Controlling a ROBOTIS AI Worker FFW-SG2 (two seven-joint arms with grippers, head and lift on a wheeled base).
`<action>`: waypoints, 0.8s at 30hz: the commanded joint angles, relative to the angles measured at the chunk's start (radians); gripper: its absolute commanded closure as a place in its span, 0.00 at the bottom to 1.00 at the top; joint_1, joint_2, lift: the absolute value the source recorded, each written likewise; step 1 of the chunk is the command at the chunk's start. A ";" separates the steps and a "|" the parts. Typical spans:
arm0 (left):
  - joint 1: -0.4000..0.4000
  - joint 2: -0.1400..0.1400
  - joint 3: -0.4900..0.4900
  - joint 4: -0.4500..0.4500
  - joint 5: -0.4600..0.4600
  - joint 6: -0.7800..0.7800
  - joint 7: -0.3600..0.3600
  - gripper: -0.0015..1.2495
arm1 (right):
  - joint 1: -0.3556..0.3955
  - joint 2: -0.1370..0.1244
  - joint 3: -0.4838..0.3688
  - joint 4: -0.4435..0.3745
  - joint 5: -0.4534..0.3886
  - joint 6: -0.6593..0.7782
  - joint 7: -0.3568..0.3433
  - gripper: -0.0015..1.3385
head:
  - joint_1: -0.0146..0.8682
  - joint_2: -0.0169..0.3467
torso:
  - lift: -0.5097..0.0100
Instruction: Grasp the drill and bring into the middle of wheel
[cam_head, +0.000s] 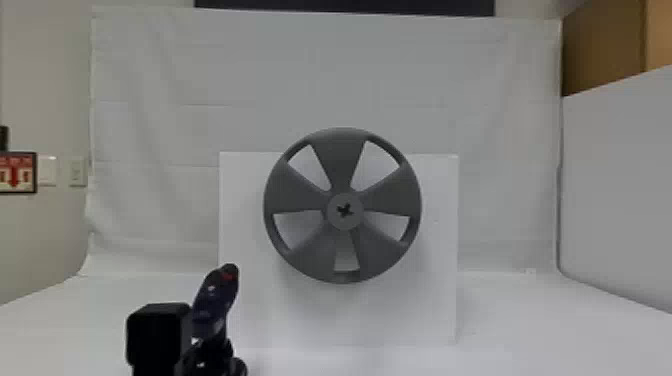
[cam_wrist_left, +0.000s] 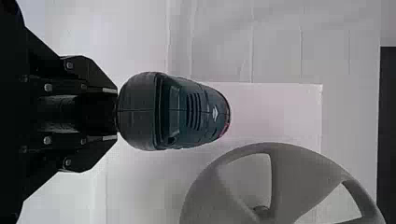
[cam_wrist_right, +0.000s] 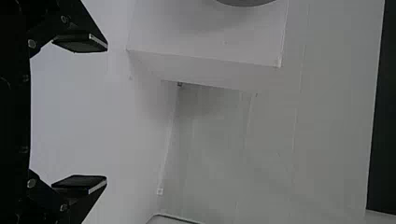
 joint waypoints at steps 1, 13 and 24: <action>0.003 -0.001 0.000 0.009 -0.008 0.000 0.000 0.97 | 0.000 0.000 -0.001 0.000 0.000 0.000 0.000 0.21 | 0.02 0.05 | 0.20; 0.004 -0.001 0.000 0.025 -0.014 0.000 0.000 0.97 | -0.002 0.002 0.001 0.000 0.000 0.000 0.000 0.21 | 0.02 0.05 | 0.20; 0.006 -0.001 -0.001 0.038 -0.028 -0.002 0.000 0.97 | 0.000 0.005 0.001 0.000 0.002 0.000 0.000 0.21 | 0.02 0.05 | 0.20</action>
